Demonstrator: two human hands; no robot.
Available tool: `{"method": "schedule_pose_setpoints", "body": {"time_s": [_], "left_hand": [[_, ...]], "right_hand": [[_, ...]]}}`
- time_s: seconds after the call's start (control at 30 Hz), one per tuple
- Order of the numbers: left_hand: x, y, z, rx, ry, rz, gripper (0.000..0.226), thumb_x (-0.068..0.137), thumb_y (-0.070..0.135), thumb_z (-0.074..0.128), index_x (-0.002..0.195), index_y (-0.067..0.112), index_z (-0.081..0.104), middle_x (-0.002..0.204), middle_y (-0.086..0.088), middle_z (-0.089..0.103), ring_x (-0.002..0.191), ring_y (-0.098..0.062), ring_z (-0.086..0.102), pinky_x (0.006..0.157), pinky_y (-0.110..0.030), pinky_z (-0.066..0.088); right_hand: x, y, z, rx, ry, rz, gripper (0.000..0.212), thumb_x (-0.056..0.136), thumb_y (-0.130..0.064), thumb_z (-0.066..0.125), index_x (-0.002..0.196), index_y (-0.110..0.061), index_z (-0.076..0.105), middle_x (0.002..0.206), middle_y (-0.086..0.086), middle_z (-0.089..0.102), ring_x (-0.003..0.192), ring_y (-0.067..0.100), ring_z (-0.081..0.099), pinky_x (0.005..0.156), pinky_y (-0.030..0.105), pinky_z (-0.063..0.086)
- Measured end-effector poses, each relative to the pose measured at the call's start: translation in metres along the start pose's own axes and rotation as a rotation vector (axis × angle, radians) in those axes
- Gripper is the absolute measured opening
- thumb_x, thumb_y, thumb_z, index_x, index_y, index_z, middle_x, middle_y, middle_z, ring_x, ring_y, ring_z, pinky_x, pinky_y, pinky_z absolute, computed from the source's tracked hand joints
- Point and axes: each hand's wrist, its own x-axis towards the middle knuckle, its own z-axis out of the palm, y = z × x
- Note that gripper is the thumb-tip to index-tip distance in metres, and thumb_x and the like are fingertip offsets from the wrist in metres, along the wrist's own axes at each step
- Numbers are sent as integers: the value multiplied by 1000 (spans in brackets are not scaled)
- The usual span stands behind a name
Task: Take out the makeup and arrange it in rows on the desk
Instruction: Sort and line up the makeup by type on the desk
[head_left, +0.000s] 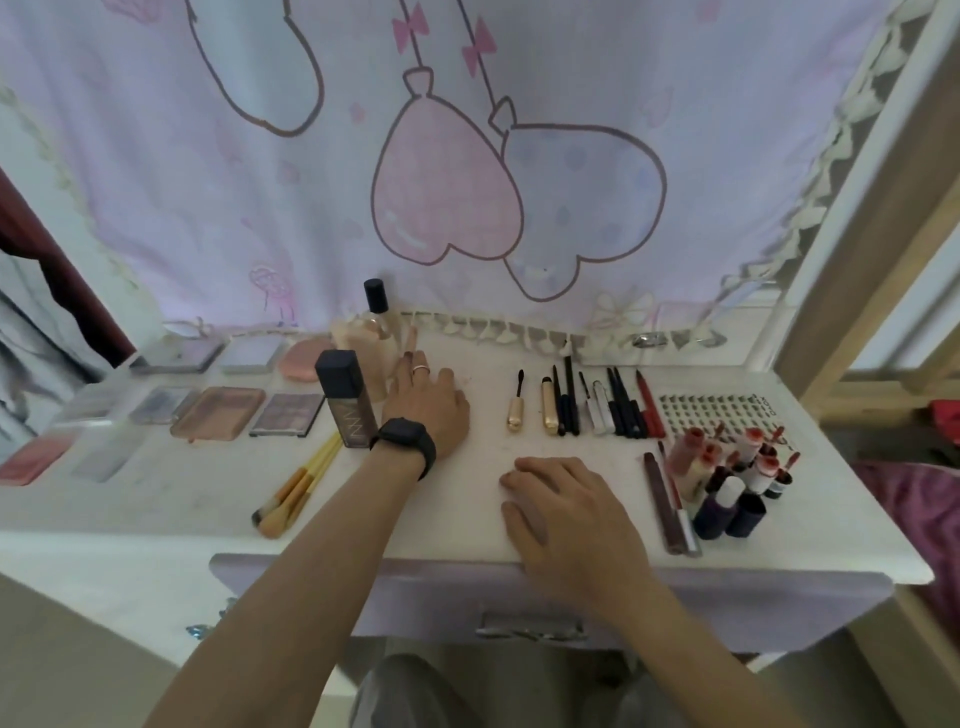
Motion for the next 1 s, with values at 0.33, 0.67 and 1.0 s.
{"method": "schedule_pose_setpoints", "body": {"time_s": [0.33,0.67,1.0], "left_hand": [[-5,9,-11,192,68,-30,42,102,31,35,138,12,46,154,-16,34,135,-34,36,105,-44,35],[-2,10,-18,72,68,-49,35,104,16,34,136,21,49,109,-12,63,99,-32,60,81,-40,47],[-75,36,-59,-1199,121,-180,88,89,1,65,154,33,16,106,-6,64,81,-22,71,83,-41,60]], "right_hand": [[-2,2,5,-5,45,-5,33,97,-40,48,121,-27,65,128,-7,63,118,12,54,97,30,47],[-1,1,4,7,44,-2,34,96,-41,46,122,-28,64,130,-8,62,119,12,52,98,30,45],[-3,-3,-9,69,0,55,38,99,-46,44,129,-32,62,138,-15,56,127,5,45,104,23,35]]}}
